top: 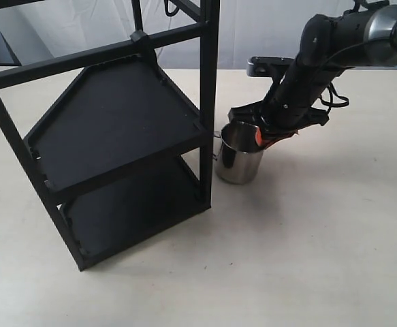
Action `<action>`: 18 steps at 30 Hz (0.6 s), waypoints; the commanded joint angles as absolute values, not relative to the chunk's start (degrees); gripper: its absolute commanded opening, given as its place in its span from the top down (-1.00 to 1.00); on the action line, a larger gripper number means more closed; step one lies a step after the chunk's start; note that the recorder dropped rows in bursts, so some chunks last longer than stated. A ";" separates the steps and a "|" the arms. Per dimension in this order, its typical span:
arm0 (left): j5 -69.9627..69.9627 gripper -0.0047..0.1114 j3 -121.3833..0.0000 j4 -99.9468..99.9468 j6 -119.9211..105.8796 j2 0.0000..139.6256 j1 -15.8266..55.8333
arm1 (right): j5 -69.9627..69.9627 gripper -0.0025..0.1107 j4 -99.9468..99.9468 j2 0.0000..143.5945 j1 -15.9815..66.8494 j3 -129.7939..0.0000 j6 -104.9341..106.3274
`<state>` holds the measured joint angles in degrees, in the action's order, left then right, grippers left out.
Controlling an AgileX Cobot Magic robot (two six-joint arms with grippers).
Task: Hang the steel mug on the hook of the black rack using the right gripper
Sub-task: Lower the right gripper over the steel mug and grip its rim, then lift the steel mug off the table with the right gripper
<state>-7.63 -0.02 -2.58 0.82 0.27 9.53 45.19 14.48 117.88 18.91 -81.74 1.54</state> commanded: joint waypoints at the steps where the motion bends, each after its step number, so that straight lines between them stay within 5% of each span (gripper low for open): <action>1: -7.32 0.89 0.00 -2.60 0.96 0.00 9.80 | 51.34 0.97 11.02 113.43 18.36 -81.99 1.49; 8: -7.32 0.89 0.00 -2.60 0.96 0.00 9.80 | 68.65 0.97 10.93 105.65 12.93 -81.99 3.21; 18: -7.32 0.89 0.00 -2.60 0.96 0.00 9.80 | 69.96 0.97 37.19 92.69 6.73 -67.83 18.07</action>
